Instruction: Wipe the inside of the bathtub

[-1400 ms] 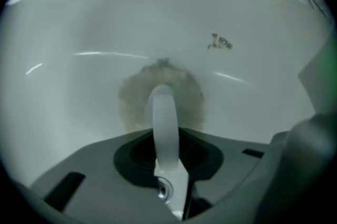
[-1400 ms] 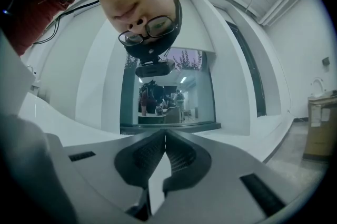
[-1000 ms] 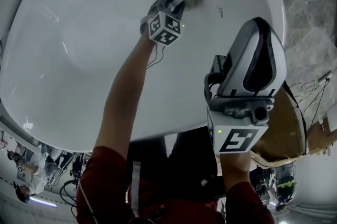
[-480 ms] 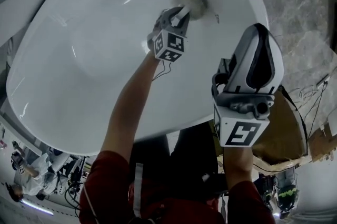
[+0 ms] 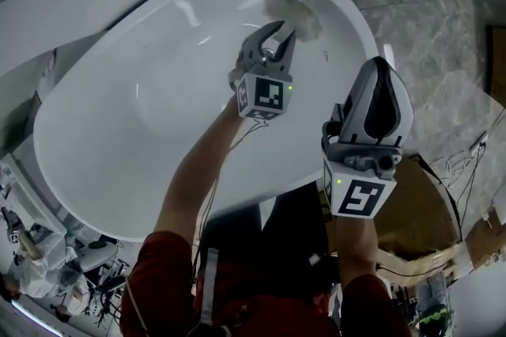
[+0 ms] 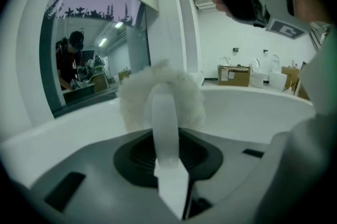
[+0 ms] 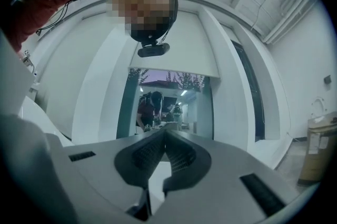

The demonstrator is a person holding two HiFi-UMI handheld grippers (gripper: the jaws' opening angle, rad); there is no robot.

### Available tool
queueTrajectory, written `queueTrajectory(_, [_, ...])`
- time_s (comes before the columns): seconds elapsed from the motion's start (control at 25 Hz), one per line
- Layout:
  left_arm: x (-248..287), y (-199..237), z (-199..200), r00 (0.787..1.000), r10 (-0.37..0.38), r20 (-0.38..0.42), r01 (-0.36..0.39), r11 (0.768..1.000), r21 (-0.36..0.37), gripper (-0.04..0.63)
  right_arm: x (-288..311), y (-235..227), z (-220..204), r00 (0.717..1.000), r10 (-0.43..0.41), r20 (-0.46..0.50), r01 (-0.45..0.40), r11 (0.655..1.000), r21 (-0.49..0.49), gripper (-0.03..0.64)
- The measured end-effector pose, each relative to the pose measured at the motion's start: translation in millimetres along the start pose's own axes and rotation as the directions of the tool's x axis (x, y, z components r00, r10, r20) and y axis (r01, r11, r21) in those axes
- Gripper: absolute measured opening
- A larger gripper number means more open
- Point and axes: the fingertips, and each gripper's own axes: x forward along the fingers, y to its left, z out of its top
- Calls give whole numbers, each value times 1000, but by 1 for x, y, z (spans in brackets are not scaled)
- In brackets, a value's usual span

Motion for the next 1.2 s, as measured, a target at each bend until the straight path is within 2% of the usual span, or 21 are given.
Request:
queueTrajectory(0.12, [-2,20,44,997,32,69,-34,999,38,94,6,-1,20,999,-4,49,5,1000,-10,12])
queueTrajectory(0.24, [-5,23,71,997,24,75,-27,999,41,94,6,-4,33,998,-14,60,15,1000,-10,12])
queueTrajectory(0.44, [15,24,72,999,21,43,-22,999,24,94,7,-16,28,998,-39,58,39,999,-3,12])
queueTrajectory(0.56, [22,20,74,998,27,53,-30,998,46,94,7,-27,17,997,-67,44,66,997,37,12])
queueTrajectory(0.76, [30,13,63,998,34,49,-37,997,66,94,10,-30,4,997,-69,34,68,997,31,12])
queueTrajectory(0.96, [37,12,35,999,30,41,-32,999,33,94,14,-23,-14,998,-55,11,55,998,27,12])
queueTrajectory(1.2, [54,11,-15,1000,17,-12,-18,1000,-21,94,20,-14,-53,999,-36,-32,37,999,40,12])
